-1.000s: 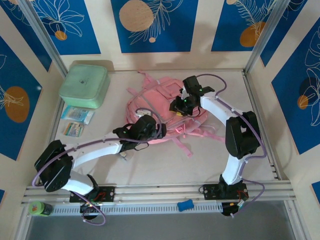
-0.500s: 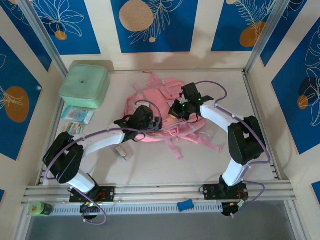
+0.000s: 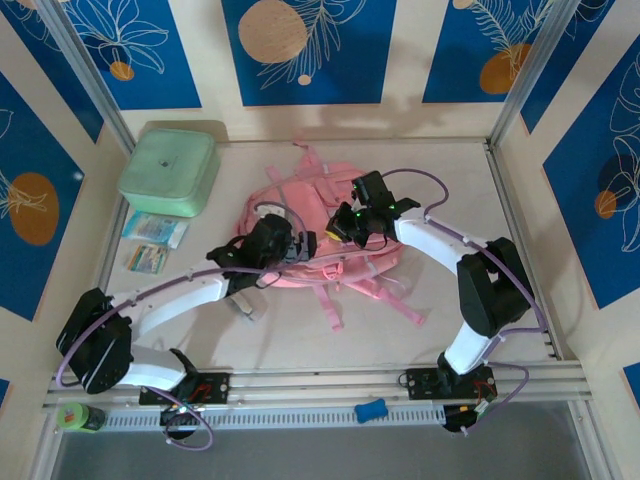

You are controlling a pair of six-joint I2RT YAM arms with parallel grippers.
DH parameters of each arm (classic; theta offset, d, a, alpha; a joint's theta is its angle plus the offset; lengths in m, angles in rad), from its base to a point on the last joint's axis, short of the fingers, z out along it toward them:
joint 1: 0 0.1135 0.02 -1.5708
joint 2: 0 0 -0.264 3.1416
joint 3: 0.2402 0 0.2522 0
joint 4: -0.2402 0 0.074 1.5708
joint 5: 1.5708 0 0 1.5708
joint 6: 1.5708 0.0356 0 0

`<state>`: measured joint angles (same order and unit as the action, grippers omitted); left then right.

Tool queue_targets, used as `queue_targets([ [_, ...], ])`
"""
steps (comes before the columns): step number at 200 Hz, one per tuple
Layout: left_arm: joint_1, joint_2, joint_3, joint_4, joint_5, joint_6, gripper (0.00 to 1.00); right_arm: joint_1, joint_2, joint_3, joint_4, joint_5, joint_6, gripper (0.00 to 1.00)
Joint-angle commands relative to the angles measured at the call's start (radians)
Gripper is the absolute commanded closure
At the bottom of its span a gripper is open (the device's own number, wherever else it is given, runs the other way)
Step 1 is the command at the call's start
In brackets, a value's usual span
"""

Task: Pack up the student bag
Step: Unzip the student bag at the center of the table.

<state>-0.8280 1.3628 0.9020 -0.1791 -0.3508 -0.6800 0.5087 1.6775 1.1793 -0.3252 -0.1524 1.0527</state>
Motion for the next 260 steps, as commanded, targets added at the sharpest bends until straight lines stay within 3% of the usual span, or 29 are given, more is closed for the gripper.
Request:
queue_targets([
  [1, -0.084, 0.013, 0.027, -0.123, -0.125, -0.146, 0.01, 0.002, -0.035, 0.021, 0.02, 0.001, 0.028, 1.0],
  [43, -0.185, 0.1, 0.083, -0.231, -0.22, -0.299, 0.01, -0.009, -0.032, 0.023, 0.019, -0.012, 0.03, 1.0],
  [70, -0.186, 0.163, 0.145, -0.236, -0.205, -0.295, 0.01, -0.012, -0.032, 0.013, 0.038, -0.033, 0.046, 1.0],
  [104, -0.182, 0.271, 0.276, -0.415, -0.315, -0.359, 0.01, -0.013, -0.019, 0.035, 0.032, -0.054, 0.043, 1.0],
  [166, -0.172, 0.366, 0.363, -0.53, -0.423, -0.485, 0.01, -0.018, -0.009, 0.039, 0.053, -0.072, 0.06, 1.0],
  [221, -0.174, 0.299, 0.281, -0.557, -0.42, -0.522, 0.0, -0.024, 0.017, 0.085, 0.038, -0.078, 0.044, 1.0],
  [260, -0.175, 0.17, 0.185, -0.527, -0.384, -0.467, 0.12, -0.021, 0.037, 0.114, 0.026, -0.08, 0.029, 1.0],
])
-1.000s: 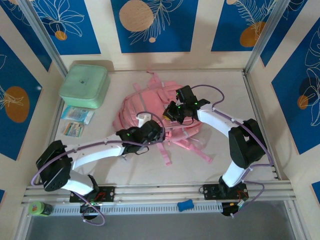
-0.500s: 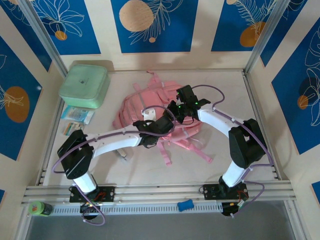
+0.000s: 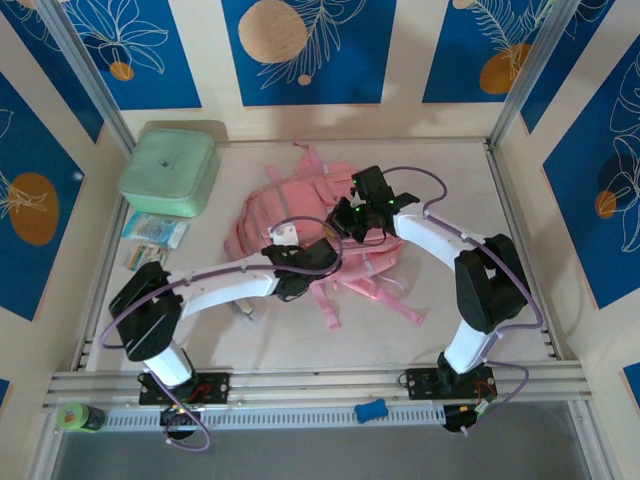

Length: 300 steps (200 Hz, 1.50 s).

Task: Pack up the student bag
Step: Unzip the student bag at the center of the table.

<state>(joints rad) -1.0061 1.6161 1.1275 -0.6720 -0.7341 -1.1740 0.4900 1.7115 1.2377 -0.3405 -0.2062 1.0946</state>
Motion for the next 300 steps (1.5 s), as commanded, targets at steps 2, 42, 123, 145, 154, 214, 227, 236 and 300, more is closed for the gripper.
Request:
queue_targets([
  [2, 0.003, -0.089, -0.042, -0.032, 0.003, 0.033, 0.13, -0.002, 0.002, 0.055, 0.041, -0.027, -0.012, 1.0],
  [42, -0.002, -0.095, -0.034, 0.078, 0.091, 0.104, 0.12, 0.0, 0.019, 0.071, 0.032, -0.023, -0.02, 1.0],
  [123, 0.039, 0.001, 0.058, 0.124, 0.15, 0.251, 0.37, 0.0, 0.02, 0.074, 0.027, -0.034, -0.017, 1.0],
  [145, 0.054, 0.015, 0.062, 0.119, 0.175, 0.275, 0.45, 0.001, 0.02, 0.081, 0.025, -0.028, -0.019, 1.0],
  [154, 0.061, 0.016, 0.06, 0.116, 0.176, 0.275, 0.47, 0.0, 0.019, 0.08, 0.021, -0.025, -0.016, 1.0],
  [214, 0.103, 0.048, 0.088, 0.121, 0.15, 0.334, 0.77, 0.008, 0.019, 0.07, 0.026, -0.025, -0.02, 1.0],
  [227, 0.117, 0.044, 0.08, 0.134, 0.164, 0.344, 0.83, 0.006, 0.019, 0.076, 0.013, -0.022, -0.034, 1.0],
  [236, 0.121, 0.04, 0.075, 0.139, 0.162, 0.357, 0.87, 0.005, 0.018, 0.079, 0.001, -0.014, -0.046, 1.0],
  [300, 0.16, -0.073, -0.053, 0.197, 0.229, 0.568, 1.0, -0.062, 0.012, 0.106, -0.11, -0.009, -0.179, 1.0],
])
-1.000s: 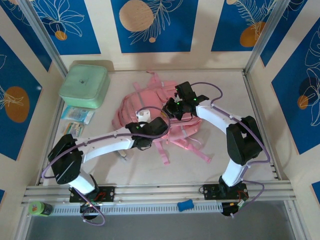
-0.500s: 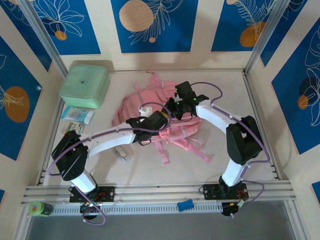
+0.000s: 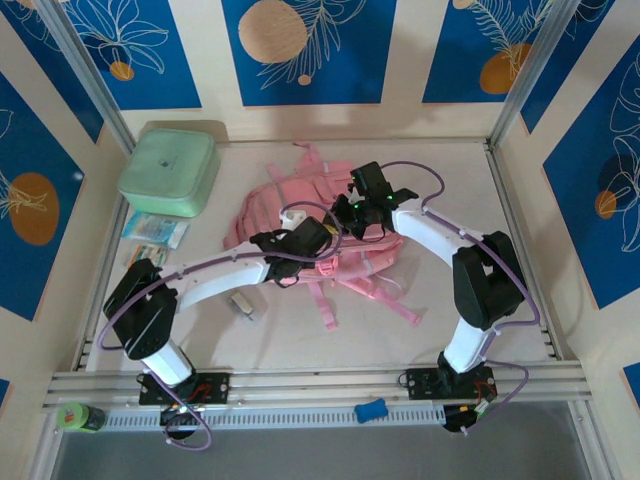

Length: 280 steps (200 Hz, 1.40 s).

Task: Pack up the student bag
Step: Unzip the student bag at the center of the table.

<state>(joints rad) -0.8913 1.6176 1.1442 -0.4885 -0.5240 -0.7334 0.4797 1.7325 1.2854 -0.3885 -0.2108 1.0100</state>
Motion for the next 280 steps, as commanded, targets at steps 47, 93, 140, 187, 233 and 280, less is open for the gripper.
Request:
queue_targets([
  [47, 0.097, -0.131, -0.122, 0.033, 0.193, 0.286, 1.0, -0.141, 0.023, 0.131, -0.137, -0.037, -0.206, 1.0],
  [93, 0.023, -0.127, -0.118, 0.229, 0.426, 0.224, 1.0, -0.181, 0.123, 0.274, -0.228, 0.007, -0.269, 1.0],
  [140, -0.031, 0.03, 0.029, 0.263, 0.462, 0.15, 1.0, -0.242, 0.01, 0.181, -0.175, -0.133, -0.269, 0.62],
  [187, -0.031, 0.035, -0.004, 0.334, 0.504, 0.176, 1.0, -0.284, -0.195, -0.1, -0.083, -0.288, -0.194, 0.42],
  [233, -0.031, 0.022, -0.04, 0.386, 0.54, 0.193, 1.0, -0.18, -0.218, -0.223, 0.092, -0.332, -0.069, 0.42],
  [280, -0.031, -0.004, -0.052, 0.402, 0.551, 0.196, 1.0, -0.143, -0.182, -0.248, 0.118, -0.178, -0.015, 0.48],
])
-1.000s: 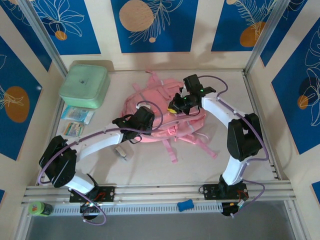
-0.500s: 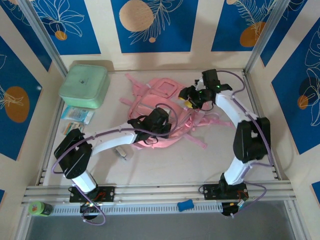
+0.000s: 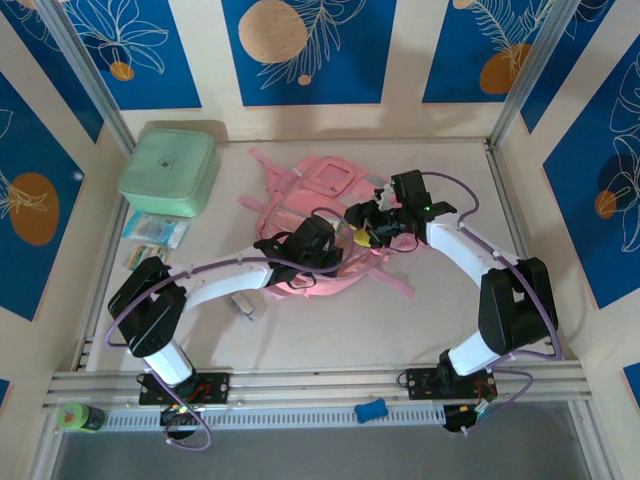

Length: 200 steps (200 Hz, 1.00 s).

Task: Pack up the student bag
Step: Unzip the student bag at the center of the table.

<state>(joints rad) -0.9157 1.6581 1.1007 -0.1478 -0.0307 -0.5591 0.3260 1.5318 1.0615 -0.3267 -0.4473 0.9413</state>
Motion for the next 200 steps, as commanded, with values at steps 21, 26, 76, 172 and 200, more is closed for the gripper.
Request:
queue_targets([
  [21, -0.007, -0.049, -0.009, 0.05, 0.046, 0.027, 1.0, 0.017, 0.021, -0.024, 0.042, 0.101, 0.036, 0.56],
  [26, -0.006, -0.049, -0.01, 0.044, 0.038, 0.026, 1.0, 0.018, 0.02, -0.024, 0.023, 0.118, 0.037, 0.56],
  [76, -0.005, -0.054, -0.025, 0.045, 0.019, 0.011, 1.0, -0.013, -0.083, -0.105, 0.005, 0.18, 0.077, 0.48],
  [172, -0.005, -0.027, 0.007, 0.078, 0.059, -0.015, 1.0, -0.006, 0.04, -0.051, 0.07, 0.075, 0.07, 0.7],
  [200, -0.005, -0.054, -0.006, 0.024, 0.031, 0.014, 1.0, -0.031, 0.043, -0.018, -0.001, 0.124, -0.014, 0.89],
])
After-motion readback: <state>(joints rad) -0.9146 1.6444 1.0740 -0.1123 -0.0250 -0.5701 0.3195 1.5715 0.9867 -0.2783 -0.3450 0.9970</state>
